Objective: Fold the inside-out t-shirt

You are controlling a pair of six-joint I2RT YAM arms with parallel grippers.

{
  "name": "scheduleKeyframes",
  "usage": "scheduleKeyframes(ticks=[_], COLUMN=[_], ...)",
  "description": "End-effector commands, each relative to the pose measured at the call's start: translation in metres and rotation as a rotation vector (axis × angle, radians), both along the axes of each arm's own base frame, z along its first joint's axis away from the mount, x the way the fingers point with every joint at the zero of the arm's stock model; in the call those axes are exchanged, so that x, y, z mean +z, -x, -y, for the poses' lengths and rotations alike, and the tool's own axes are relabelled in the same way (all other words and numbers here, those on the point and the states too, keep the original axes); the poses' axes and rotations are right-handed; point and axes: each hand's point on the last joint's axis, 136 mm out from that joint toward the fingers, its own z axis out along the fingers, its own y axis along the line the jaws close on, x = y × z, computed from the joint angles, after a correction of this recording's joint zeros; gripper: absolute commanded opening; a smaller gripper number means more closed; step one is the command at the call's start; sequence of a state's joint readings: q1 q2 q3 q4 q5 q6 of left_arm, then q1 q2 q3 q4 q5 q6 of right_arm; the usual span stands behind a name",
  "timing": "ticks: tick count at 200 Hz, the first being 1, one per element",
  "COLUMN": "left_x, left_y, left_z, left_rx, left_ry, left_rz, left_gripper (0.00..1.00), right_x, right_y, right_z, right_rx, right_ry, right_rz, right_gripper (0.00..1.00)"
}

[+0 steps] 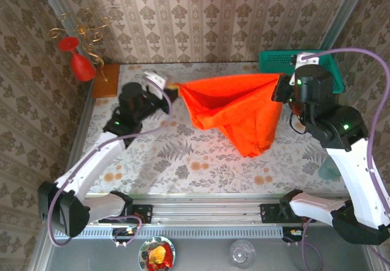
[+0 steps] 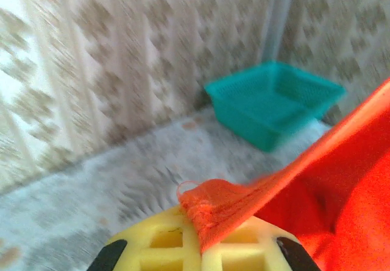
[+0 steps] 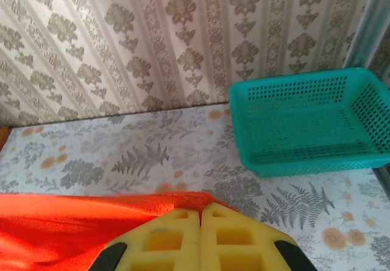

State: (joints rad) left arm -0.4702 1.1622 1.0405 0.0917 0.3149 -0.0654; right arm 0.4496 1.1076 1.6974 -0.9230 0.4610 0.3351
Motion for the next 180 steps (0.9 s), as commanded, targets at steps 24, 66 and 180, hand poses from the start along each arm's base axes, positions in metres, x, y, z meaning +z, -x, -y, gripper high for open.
scheduleKeyframes(ticks=[24,66,180], left_x=[0.128,0.206,0.135], left_y=[0.028,0.079,-0.067], left_z=[-0.059,-0.080,-0.071], left_rx=[0.068,0.069,0.137], left_ry=[0.149,0.204,0.276], left_rz=[0.094,0.201,-0.024], left_gripper=[0.00,0.00,0.00], right_x=[0.044,0.088,0.056], right_y=[0.036,0.073,-0.072], right_z=[0.024,0.023,-0.007], right_rx=[-0.026,0.072,-0.008], right_ry=[-0.056,-0.175,-0.118], right_rz=[0.168,0.329,0.225], right_gripper=[0.00,0.00,0.00])
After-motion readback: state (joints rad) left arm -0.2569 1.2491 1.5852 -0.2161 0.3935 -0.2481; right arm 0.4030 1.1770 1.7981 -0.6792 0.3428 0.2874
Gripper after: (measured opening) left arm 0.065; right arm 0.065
